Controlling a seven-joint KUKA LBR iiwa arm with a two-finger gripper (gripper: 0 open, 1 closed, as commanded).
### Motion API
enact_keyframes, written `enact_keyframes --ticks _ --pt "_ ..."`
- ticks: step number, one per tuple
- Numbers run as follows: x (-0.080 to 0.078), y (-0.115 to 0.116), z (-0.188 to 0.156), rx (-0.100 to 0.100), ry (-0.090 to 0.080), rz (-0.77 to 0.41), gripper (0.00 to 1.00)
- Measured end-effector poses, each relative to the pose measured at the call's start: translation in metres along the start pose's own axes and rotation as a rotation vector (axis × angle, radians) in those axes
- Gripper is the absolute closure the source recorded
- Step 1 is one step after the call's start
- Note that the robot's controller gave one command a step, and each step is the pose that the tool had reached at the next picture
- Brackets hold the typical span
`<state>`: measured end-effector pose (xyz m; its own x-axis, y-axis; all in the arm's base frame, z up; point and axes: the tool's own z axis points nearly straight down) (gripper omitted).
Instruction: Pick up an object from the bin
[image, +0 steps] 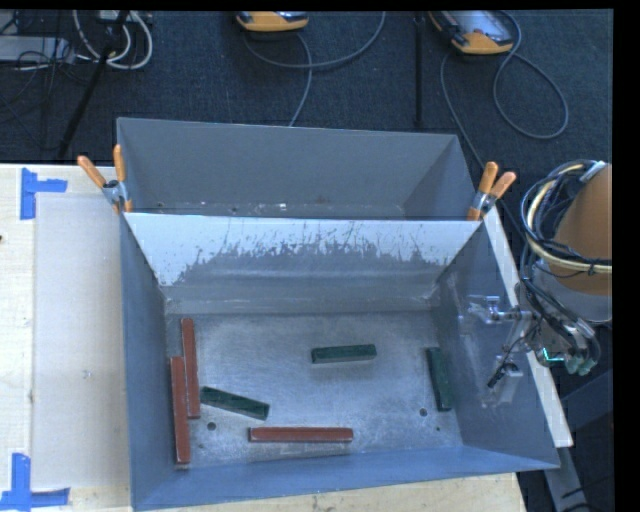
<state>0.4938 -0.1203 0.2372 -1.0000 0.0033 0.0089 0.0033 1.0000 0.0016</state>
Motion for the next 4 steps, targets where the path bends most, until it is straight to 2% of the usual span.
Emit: enact_keyframes --ticks 1,2,3,4 --pt "-0.042 -0.032 0.169 -0.007 -0.005 -0.457 0.0" --pt "-0.058 -0.031 0.137 -0.006 -0.011 -0.884 0.0" --pt "-0.059 -0.032 0.126 -0.004 -0.011 -1.389 0.0" --pt "-0.06 -0.019 0.164 -0.003 -0.023 -1.864 0.0"
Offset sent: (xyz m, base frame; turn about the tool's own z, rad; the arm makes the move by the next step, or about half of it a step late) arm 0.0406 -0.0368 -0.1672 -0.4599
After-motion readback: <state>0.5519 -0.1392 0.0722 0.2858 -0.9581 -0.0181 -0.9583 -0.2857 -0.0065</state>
